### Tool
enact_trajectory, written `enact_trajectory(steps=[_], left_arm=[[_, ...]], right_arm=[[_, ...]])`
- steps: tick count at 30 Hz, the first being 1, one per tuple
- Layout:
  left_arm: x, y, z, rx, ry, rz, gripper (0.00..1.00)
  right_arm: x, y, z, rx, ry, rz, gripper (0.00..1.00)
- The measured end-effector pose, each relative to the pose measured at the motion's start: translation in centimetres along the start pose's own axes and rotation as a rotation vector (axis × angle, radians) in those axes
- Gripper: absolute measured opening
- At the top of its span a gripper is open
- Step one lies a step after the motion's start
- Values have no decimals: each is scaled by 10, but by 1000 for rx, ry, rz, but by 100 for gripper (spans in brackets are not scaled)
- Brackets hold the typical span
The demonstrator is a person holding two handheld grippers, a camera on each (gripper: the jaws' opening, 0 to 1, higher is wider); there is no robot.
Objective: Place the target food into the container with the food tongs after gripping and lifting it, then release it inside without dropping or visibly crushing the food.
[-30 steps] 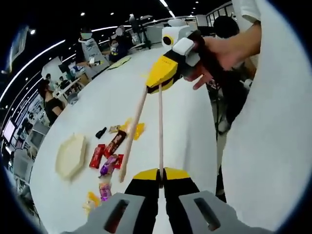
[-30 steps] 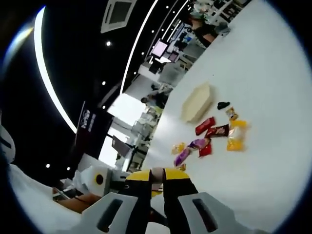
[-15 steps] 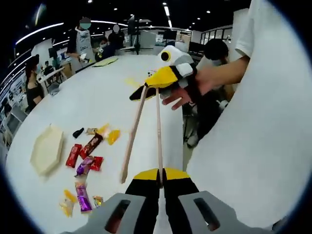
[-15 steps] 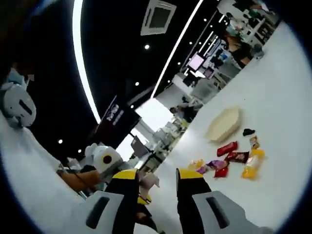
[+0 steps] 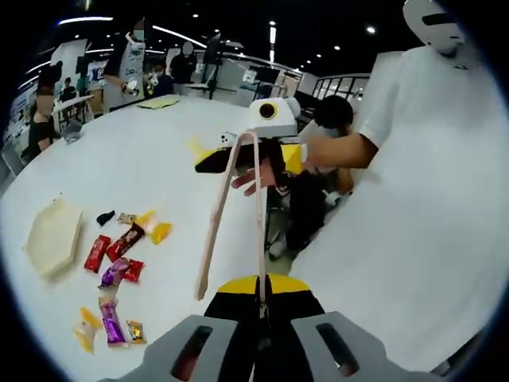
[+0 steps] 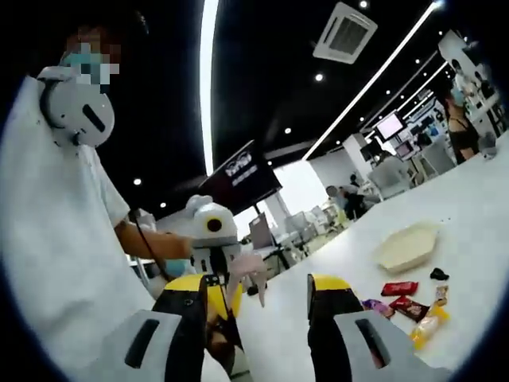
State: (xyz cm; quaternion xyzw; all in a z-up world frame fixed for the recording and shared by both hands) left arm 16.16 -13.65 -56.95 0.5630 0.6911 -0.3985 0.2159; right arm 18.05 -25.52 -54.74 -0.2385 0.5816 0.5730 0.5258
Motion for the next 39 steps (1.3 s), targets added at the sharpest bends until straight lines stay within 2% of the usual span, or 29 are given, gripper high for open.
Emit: enact_trajectory(steps=[5,8,10,16,24,27,32,36,38,39], left_arm=[[1,-2,4,-1,19,-9,0],[1,-5,8,3,34,0,0],[-2,-6,10,9,25,-14,0],[-7,-6,17,18,17,-21,0],[-12,-14,31,56,51,-8,0],[-12,-15,35,65,64,-4,0],[-15,-15,35,82,76,0,0],[-16,-16,37,93,74,15,0],[-18,-11,39,64,41,80,0],[-18,-10,39,62,33,68,0]], right_arm=[[5,-3,4,-20,26,10,52],[3,-3,5,-38,18,18,52],[3,-3,6,-47,27,25,52],[5,6,7,-83,59,5,52],[11,9,4,-96,87,-1,50],[17,12,1,-112,131,-17,45],[20,14,-2,-121,160,-38,26],[18,14,-5,-131,143,-58,24],[18,11,-6,-118,145,-59,23],[17,11,-7,-107,138,-56,23]])
Point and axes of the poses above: the point that each gripper's makers call its tool centre point, and the gripper's own axes: z roughly forward along the fingers, y roughly to its left, x roughly out of its underside, the point moved 4 cm from there along -z, roughly backward along the fingers, and after that the axes turned 1 degree about -x, right-handed, at the moved point
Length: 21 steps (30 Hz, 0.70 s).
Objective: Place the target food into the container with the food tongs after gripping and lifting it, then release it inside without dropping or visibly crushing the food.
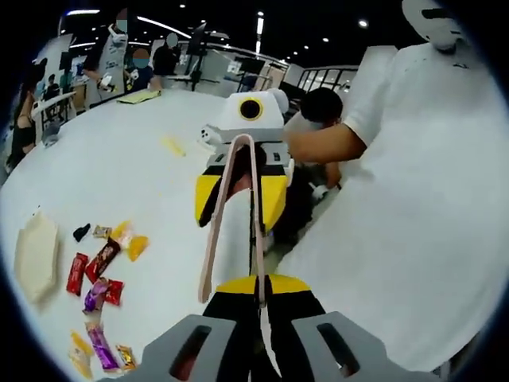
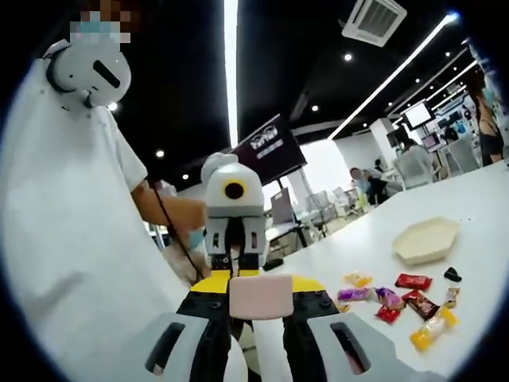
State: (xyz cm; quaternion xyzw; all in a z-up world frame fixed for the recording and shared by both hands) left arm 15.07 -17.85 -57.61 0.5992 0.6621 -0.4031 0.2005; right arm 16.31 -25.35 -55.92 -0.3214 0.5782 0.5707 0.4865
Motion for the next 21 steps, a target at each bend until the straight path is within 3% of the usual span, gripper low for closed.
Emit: enact_trajectory(steps=[2,9,10,12,16,19,21], left_arm=[[0,0,0,-1,-12,-15,1],[-7,3,-4,-31,-143,-66,2],[-10,3,-7,-41,-204,-113,2],[-12,3,-11,-51,-262,-129,3],[-10,3,-16,-65,-330,-190,5],[-12,5,-19,-71,-414,-267,7],[-10,7,-20,-83,-433,-298,4]], right_arm=[[0,0,-1,2,-1,-3,23],[-7,-2,-7,21,-83,15,23],[-7,-2,-8,27,-101,29,23],[-8,-1,-9,32,-121,35,23],[-8,-2,-8,40,-133,43,23],[-8,-3,-6,47,-149,58,23],[-8,-2,-5,45,-154,70,23]])
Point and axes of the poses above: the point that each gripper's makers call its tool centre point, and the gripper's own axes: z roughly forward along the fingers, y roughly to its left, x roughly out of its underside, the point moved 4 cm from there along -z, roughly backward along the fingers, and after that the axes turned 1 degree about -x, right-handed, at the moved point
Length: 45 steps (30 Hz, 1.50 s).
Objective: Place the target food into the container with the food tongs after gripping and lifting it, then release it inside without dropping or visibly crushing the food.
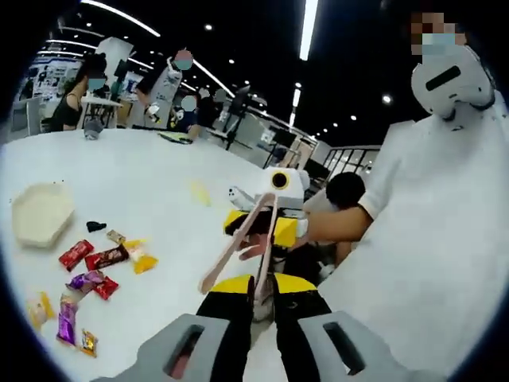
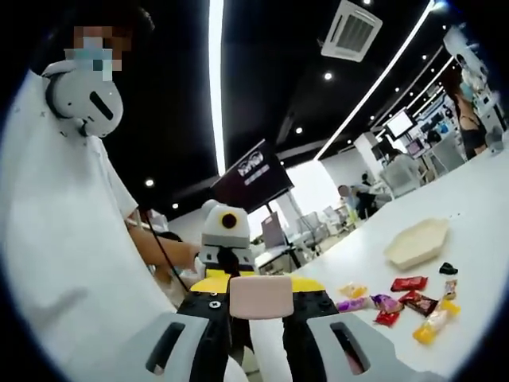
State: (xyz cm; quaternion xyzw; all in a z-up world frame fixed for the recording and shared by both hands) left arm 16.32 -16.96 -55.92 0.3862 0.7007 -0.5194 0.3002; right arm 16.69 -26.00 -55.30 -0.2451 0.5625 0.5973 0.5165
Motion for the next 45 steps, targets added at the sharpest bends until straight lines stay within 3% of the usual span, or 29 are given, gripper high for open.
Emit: enact_trajectory(steps=[6,11,17,20,28,45], left_arm=[[3,-9,2,50,25,-19,0],[-4,-16,5,112,54,-37,0],[-10,-18,9,152,96,2,0],[-15,-17,9,156,96,13,0],[-20,-20,7,155,96,71,0],[-18,-24,3,153,105,81,0]], right_arm=[[2,1,-1,-18,7,31,25],[-1,4,-3,-35,-9,61,28],[-7,13,2,-75,14,44,35],[-4,16,6,-89,52,29,40],[1,15,11,-99,86,18,40],[8,19,17,-120,136,2,41]])
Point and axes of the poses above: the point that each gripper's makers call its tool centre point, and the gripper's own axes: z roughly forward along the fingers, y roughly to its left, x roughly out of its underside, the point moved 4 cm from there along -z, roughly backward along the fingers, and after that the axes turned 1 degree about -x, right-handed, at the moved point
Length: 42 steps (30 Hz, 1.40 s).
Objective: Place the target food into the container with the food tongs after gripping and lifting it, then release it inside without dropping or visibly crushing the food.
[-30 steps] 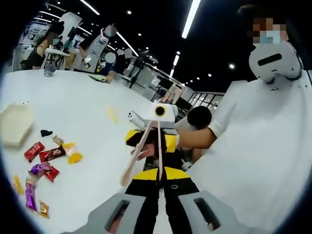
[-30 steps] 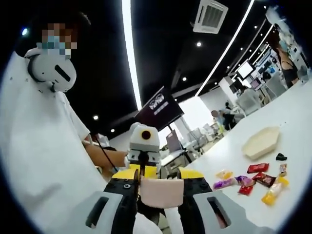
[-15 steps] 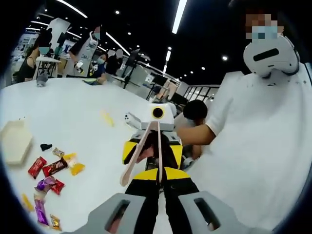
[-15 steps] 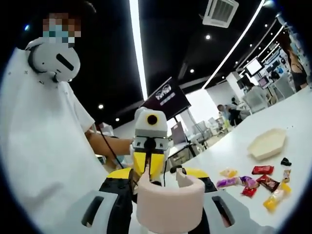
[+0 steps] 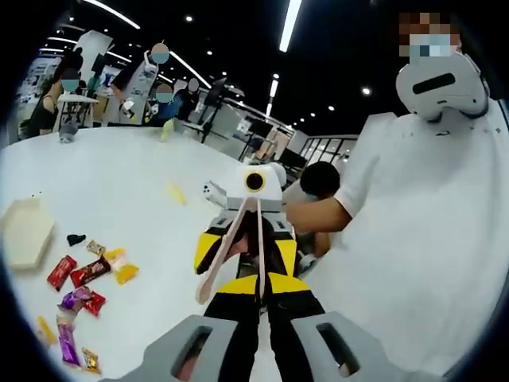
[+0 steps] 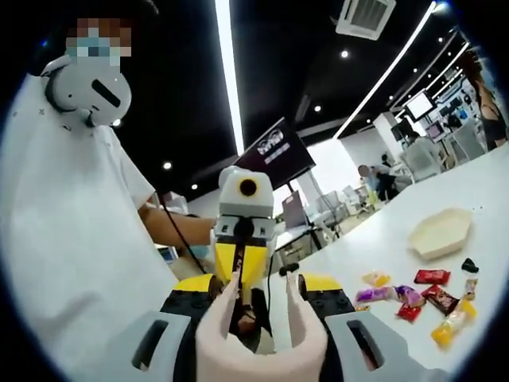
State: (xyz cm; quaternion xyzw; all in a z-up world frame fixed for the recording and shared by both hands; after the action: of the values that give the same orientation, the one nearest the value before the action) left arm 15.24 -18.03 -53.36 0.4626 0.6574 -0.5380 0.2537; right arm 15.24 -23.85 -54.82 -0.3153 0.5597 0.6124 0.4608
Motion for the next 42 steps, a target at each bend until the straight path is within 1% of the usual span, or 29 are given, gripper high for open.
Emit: enact_trajectory(steps=[11,18,25,30,35,40,41,42], left_arm=[[-1,-1,0,2,2,7,0],[-1,-2,0,4,-9,5,0],[1,-2,-2,2,-14,0,0],[-1,-2,-3,5,-20,-5,0],[-3,-1,-5,5,-6,5,0],[-5,-1,-7,5,-7,3,0],[-6,0,-8,4,-19,-2,0],[-6,0,-8,2,-19,-1,0]], right_arm=[[0,2,7,-22,13,2,41],[-1,3,8,-19,10,5,41],[2,2,11,-11,18,9,41],[1,3,12,-11,12,14,41],[4,3,12,-17,32,19,39],[5,0,14,-16,45,16,38],[6,-1,14,-16,48,18,38],[6,-1,14,-16,51,20,38]])
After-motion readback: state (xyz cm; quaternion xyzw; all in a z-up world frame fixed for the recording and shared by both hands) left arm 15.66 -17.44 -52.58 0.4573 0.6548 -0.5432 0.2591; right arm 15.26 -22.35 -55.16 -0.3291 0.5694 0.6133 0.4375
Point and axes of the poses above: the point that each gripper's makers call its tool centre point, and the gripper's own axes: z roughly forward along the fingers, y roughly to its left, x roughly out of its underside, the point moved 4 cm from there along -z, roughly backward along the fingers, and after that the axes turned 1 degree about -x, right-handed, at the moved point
